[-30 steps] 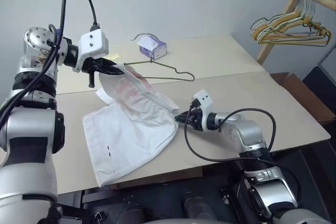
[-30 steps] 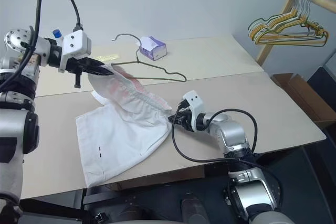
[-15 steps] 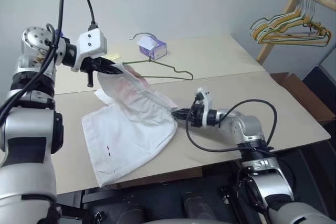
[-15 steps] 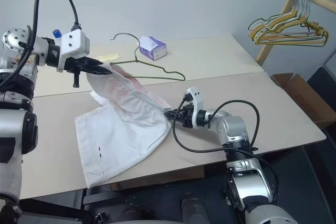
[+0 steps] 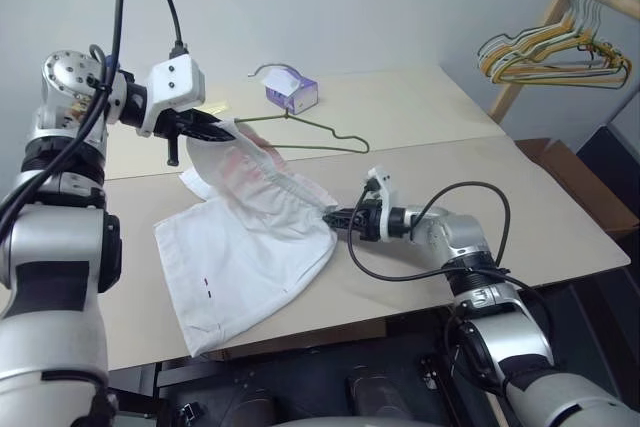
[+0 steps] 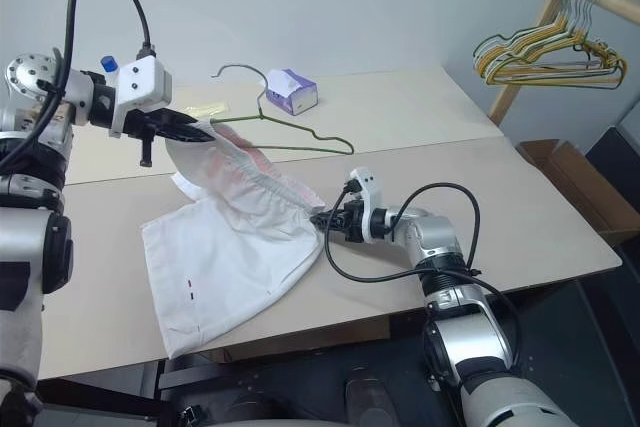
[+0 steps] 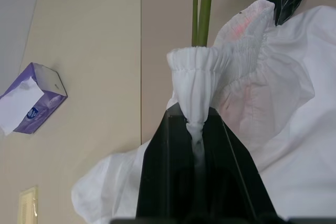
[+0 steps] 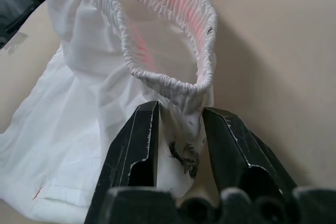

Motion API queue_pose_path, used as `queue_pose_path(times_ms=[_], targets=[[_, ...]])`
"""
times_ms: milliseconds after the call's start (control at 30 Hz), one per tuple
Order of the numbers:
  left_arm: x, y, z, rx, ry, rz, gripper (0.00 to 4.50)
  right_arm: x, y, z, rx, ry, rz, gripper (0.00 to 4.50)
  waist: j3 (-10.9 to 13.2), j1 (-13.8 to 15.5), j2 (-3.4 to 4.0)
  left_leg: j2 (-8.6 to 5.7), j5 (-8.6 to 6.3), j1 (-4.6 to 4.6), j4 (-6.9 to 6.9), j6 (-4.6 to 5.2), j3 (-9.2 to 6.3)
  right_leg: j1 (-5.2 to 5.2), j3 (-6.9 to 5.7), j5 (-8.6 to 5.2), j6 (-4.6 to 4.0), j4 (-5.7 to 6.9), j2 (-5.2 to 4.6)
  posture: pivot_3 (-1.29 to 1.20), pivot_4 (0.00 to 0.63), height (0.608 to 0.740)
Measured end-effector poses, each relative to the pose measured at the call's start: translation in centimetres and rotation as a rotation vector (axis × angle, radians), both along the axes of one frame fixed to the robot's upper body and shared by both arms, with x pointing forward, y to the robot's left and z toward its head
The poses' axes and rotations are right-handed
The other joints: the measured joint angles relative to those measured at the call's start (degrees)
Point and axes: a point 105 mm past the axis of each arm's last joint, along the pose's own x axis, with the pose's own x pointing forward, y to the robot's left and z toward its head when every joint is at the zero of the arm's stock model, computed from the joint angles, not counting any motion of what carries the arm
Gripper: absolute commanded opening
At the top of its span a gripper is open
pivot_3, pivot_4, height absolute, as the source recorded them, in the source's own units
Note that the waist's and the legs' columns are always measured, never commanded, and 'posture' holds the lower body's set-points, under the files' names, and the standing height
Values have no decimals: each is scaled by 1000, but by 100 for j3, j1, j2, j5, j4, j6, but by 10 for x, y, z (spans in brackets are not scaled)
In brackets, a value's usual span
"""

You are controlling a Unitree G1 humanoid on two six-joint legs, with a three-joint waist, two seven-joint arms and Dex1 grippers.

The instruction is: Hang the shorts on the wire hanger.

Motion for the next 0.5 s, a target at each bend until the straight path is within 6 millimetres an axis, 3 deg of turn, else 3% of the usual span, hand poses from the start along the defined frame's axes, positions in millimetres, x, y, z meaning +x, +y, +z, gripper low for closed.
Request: queue_pose_path(times_ms=[133, 167, 367, 500], targets=[[0, 0, 0, -1, -1, 0, 0, 1, 5, 2, 15, 8, 13, 159, 0, -9, 0, 1, 0, 3, -1, 0, 0, 0, 0, 0, 0, 4, 1, -55, 0, 740], [0, 0, 0, -1, -1, 0, 0, 1, 6, 2, 15, 9, 15, 72, 0, -9, 0, 1, 0, 2, -1, 0, -1, -1, 0, 0, 0, 4, 1, -55, 0, 740], [1, 0, 0, -4, -5, 3, 0, 4, 7, 1, -20, 1, 3, 72, 0, -1, 0, 0, 0, 1, 0, 0, -2, -1, 0, 0, 0, 4, -1, -54, 0, 740], [-4, 0, 2, -17, 10, -26, 0, 9, -7, 9, -75, -75, -27, 72, 0, 6, 0, -2, 0, -5, 0, 0, -2, -6, 0, 0, 0, 4, -2, -58, 0, 740]])
